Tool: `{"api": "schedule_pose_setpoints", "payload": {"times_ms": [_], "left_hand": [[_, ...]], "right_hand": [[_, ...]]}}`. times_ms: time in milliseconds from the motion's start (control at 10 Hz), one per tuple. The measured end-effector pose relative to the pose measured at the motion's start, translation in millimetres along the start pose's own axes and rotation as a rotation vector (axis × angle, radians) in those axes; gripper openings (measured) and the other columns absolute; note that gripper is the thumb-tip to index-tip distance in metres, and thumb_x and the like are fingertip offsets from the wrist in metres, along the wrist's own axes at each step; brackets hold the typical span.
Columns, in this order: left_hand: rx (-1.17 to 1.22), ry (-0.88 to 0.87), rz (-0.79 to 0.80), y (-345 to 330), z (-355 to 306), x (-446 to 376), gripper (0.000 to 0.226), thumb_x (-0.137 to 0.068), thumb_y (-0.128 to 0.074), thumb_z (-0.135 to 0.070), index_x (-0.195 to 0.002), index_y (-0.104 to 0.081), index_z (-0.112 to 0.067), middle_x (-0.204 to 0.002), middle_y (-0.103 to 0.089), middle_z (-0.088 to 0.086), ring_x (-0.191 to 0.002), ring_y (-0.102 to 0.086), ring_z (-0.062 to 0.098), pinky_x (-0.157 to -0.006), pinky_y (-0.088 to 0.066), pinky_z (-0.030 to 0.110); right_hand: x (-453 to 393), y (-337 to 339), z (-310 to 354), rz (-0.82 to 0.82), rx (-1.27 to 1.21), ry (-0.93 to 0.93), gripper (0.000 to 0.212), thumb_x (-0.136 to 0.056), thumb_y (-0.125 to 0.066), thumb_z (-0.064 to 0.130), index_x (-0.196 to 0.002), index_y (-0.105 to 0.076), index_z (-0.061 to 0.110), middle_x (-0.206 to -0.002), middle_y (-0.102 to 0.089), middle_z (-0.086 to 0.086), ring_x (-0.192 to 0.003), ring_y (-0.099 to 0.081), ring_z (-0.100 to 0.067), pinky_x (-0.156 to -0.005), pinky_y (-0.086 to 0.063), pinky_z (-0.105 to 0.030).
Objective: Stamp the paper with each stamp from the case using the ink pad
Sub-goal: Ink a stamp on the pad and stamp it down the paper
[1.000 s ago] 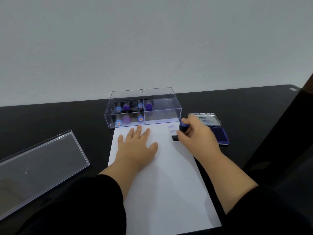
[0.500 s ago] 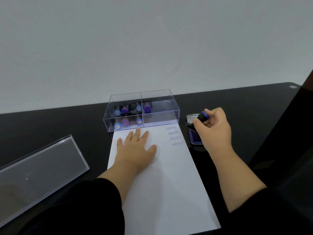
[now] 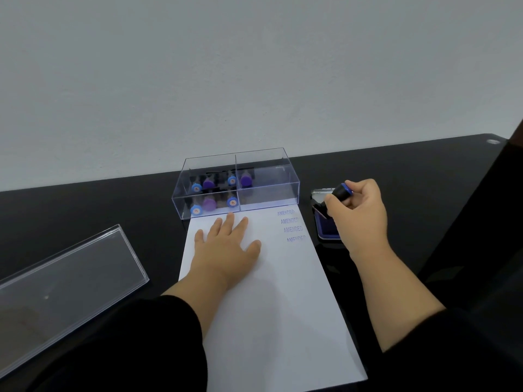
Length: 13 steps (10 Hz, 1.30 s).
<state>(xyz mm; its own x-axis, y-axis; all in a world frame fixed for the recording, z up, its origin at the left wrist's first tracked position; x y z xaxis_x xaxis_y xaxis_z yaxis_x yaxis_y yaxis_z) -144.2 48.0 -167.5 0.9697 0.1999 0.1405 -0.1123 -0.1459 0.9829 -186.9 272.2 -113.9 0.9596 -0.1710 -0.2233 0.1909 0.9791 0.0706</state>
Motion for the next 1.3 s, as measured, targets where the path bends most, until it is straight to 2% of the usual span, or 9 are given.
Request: {"api": "schedule_pose_setpoints", "payload": {"times_ms": [500,700,800,1000,1300], "left_hand": [[0.003,-0.001,0.001,1.1,-0.6,1.3,0.059,-0.098,-0.020,-0.052,-0.151,-0.001,-0.034,-0.159,0.009,-0.007,-0.146,0.007,0.014,-0.118,0.004,0.045],[0.012,-0.002,-0.006,1.3,-0.3,2.1,0.059,-0.098,-0.021,-0.052,-0.151,-0.002,-0.035,-0.159,0.008,-0.007,-0.146,0.007,0.014,-0.118,0.004,0.045],[0.008,-0.003,0.000,1.2,-0.8,2.2,0.059,-0.098,-0.020,-0.052,-0.151,-0.001,-0.034,-0.159,0.009,-0.007,-0.146,0.007,0.014,-0.118,0.004,0.045],[0.011,-0.002,-0.007,1.3,-0.9,2.2,0.059,-0.098,-0.020,-0.052,-0.151,-0.001,-0.035,-0.159,0.009,-0.007,-0.146,0.007,0.014,-0.118,0.004,0.045],[0.012,-0.003,-0.013,0.6,-0.3,1.5,0.059,-0.098,-0.020,-0.052,-0.151,-0.002,-0.035,-0.159,0.008,-0.007,-0.146,0.007,0.014,-0.118,0.004,0.045]], "right_hand": [[2.9,-0.4,-1.8,0.010,-0.031,-0.006,0.029,-0.086,-0.064,0.010,-0.107,-0.047,0.018,-0.067,-0.055,0.008,-0.062,-0.056,-0.001,-0.062,-0.045,-0.017],[3.4,-0.6,-1.5,0.011,-0.026,-0.004,0.029,-0.085,-0.065,0.010,-0.108,-0.047,0.017,-0.069,-0.057,0.007,-0.064,-0.057,-0.002,-0.063,-0.045,-0.017],[3.8,-0.2,-2.0,0.015,-0.015,0.000,0.029,-0.086,-0.064,0.010,-0.107,-0.047,0.018,-0.070,-0.058,0.005,-0.067,-0.058,-0.005,-0.067,-0.050,-0.022],[4.2,-0.2,-1.2,0.016,-0.015,-0.001,0.028,-0.086,-0.064,0.011,-0.107,-0.047,0.019,-0.070,-0.058,0.005,-0.066,-0.058,-0.004,-0.064,-0.048,-0.018],[3.8,-0.2,-1.1,0.011,0.008,0.007,0.028,-0.086,-0.064,0.011,-0.107,-0.047,0.019,-0.069,-0.057,0.005,-0.067,-0.058,-0.005,-0.068,-0.050,-0.021]]}}
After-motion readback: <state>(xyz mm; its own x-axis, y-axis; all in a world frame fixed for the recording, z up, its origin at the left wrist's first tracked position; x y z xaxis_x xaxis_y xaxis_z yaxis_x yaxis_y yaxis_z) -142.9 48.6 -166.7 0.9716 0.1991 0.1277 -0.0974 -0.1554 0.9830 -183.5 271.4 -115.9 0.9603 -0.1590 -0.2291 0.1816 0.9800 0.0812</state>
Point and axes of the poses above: each hand's wrist, its own x-axis away from the middle knuckle, its own y-axis out of the back of the hand, z = x × y, the point moved 6 cm from there along -x, towards the middle knuckle
